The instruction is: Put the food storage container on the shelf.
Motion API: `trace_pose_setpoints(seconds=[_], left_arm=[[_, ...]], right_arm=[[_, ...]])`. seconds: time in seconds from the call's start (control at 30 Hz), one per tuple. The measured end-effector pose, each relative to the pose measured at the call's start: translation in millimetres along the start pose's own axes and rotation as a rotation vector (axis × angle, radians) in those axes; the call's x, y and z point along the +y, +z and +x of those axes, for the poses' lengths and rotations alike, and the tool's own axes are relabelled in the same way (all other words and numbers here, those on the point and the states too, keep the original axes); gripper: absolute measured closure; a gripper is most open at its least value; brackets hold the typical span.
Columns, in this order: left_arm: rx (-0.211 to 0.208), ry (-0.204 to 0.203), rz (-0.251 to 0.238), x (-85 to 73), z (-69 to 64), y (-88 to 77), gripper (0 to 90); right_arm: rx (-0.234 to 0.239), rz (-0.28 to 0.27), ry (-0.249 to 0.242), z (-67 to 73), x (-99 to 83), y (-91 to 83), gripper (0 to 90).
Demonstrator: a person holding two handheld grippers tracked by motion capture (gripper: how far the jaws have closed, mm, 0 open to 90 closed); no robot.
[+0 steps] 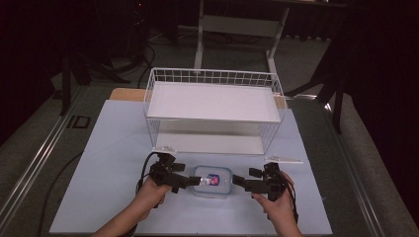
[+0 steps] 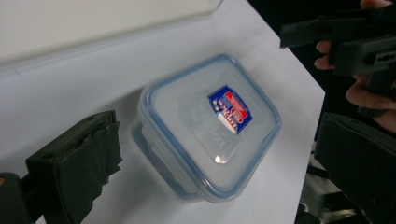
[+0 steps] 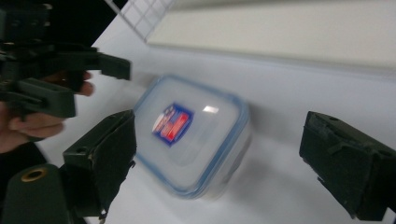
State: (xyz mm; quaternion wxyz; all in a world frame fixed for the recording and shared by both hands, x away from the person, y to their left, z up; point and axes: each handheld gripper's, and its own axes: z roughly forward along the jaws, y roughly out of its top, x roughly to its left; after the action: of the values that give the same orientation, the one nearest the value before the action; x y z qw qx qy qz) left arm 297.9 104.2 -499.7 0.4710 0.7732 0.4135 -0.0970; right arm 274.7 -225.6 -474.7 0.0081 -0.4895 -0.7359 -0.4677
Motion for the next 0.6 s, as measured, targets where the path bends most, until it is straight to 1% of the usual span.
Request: trace_pose_setpoints(seconds=[0.03,0.1,0.13,0.17,0.2,0.23,0.27,0.3,0.37,0.43,0.47,0.5,0.53,0.57,0.6], left_arm=[[0.013,-0.033,0.034,-1.8,2.4,6.8,1.3],[0.003,-0.088,0.032,-3.3,7.8,9.3,1.4],[0.006,-0.111,0.028,-3.6,9.6,10.7,1.5],[0.014,-0.129,0.027,-4.2,11.3,11.7,3.3],[0.015,-0.144,0.027,-4.9,13.1,13.2,7.1],[0.010,-0.160,0.033,-5.8,14.5,15.1,8.1],[0.010,-0.160,0.033,-5.8,14.5,15.1,8.1],[0.009,-0.173,0.054,-7.2,15.9,18.8,8.8],[0.008,-0.192,0.058,-8.2,16.9,20.9,15.0],[0.002,-0.207,0.062,-8.2,19.0,21.9,15.4],[0.004,-0.220,0.063,-8.4,19.7,22.4,15.8],[0.004,-0.220,0.063,-8.4,19.7,22.4,15.8],[0.002,-0.231,0.073,-8.7,21.1,23.3,15.8],[0.000,-0.235,0.074,-9.2,21.0,23.6,17.7],[-0.003,-0.237,0.076,-9.6,21.1,23.9,22.1]], right_arm=[[0.023,0.021,0.066,-5.4,-1.8,5.2,12.3],[0.040,0.048,0.139,-9.7,-3.8,9.5,13.7],[0.064,0.054,0.176,-12.2,-5.1,11.6,13.7],[0.091,0.066,0.209,-14.1,-6.3,14.0,14.0],[0.100,0.080,0.232,-15.4,-7.3,16.6,14.4],[0.101,0.092,0.245,-16.0,-8.4,19.4,15.1],[0.101,0.092,0.245,-16.0,-8.4,19.4,15.1],[0.107,0.122,0.262,-17.1,-10.3,26.3,15.2],[0.116,0.143,0.281,-18.9,-11.6,33.0,17.4],[0.117,0.159,0.303,-20.8,-11.6,38.6,17.4],[0.129,0.166,0.320,-22.0,-11.5,41.3,17.8],[0.129,0.166,0.320,-22.0,-11.5,41.3,17.8],[0.141,0.178,0.345,-23.1,-11.1,43.5,18.0],[0.146,0.183,0.366,-24.6,-11.0,45.9,22.2],[0.150,0.187,0.378,-25.8,-11.2,47.2,22.6]])
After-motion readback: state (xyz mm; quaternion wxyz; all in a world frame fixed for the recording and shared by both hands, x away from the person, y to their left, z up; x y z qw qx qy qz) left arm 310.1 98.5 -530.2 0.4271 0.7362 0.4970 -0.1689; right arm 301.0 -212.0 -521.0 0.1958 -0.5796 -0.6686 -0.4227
